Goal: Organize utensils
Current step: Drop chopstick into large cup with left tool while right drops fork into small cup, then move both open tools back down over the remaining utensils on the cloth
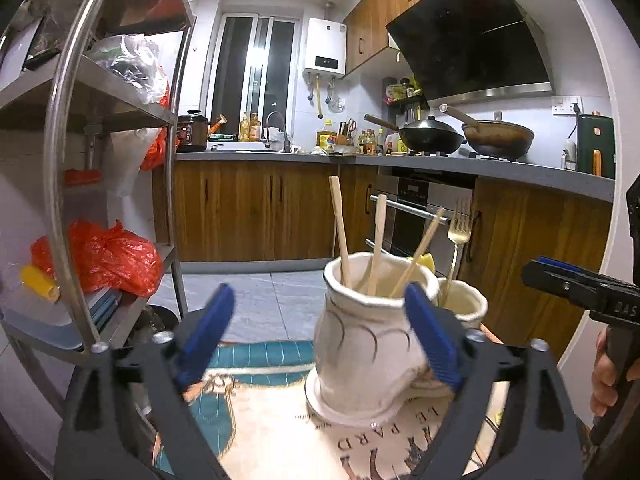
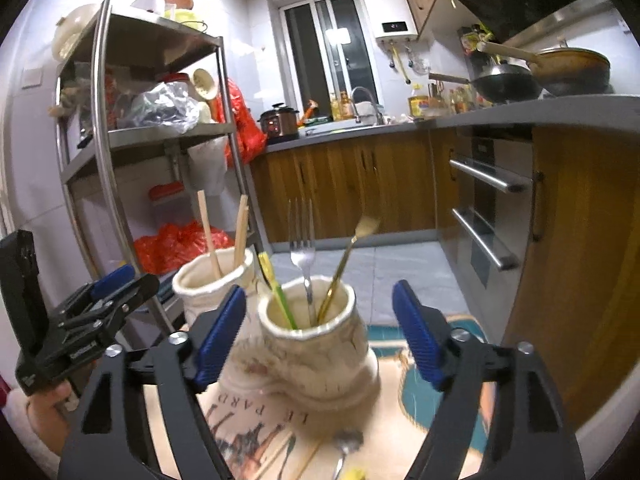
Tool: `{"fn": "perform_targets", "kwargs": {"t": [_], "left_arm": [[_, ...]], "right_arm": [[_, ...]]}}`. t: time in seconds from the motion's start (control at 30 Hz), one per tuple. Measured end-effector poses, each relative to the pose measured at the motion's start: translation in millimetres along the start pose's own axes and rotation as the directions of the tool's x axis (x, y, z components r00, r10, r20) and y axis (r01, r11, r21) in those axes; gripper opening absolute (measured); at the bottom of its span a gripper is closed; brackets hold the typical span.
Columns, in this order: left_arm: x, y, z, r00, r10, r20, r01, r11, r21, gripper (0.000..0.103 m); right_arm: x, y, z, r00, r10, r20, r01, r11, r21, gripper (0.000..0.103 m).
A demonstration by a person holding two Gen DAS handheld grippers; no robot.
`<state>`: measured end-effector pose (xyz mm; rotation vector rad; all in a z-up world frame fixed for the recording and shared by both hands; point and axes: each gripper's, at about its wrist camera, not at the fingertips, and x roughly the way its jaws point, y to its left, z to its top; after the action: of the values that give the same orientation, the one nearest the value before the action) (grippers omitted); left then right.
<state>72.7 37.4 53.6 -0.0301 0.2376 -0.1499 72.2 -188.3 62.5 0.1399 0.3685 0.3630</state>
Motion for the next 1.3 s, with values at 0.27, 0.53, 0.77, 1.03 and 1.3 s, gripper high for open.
{"fn": "perform_targets", "kwargs": {"t": [0.27,0.53,0.77,1.03,1.3], "left_arm": [[-19,-11,-24,0.998,-0.02,-0.063,0.021,0.999,0.028,0.097],[-28,-20,-48,0.984,-0.089,-0.157,0.09,0.996,0.0,0.097],[-29,-47,-68,0.962,-0.132,-0.239,0.15,0.987,0.062,0.097],[-15,-65,-85,0.928,-0.142,-0.344,0.191,0.975,0.111,0.097],[-3,-73,-91,0.879,-0.206,-0.429,0.26,0.963,0.07,0.081]], "right_arm": [[-19,0,-30,0.996,-0.039,-0.077,0.04,0.999,0.009,0.092],[-27,-14,-60,0.98,-0.09,-0.176,0.097,0.995,0.031,0.092],[-17,-29,-85,0.952,-0.091,-0.293,0.113,0.992,0.06,0.092],[-4,-36,-95,0.93,-0.018,-0.368,0.07,0.989,0.13,0.075],[16,-40,-102,0.898,0.038,-0.438,0.048,0.982,0.184,0.04]]}}
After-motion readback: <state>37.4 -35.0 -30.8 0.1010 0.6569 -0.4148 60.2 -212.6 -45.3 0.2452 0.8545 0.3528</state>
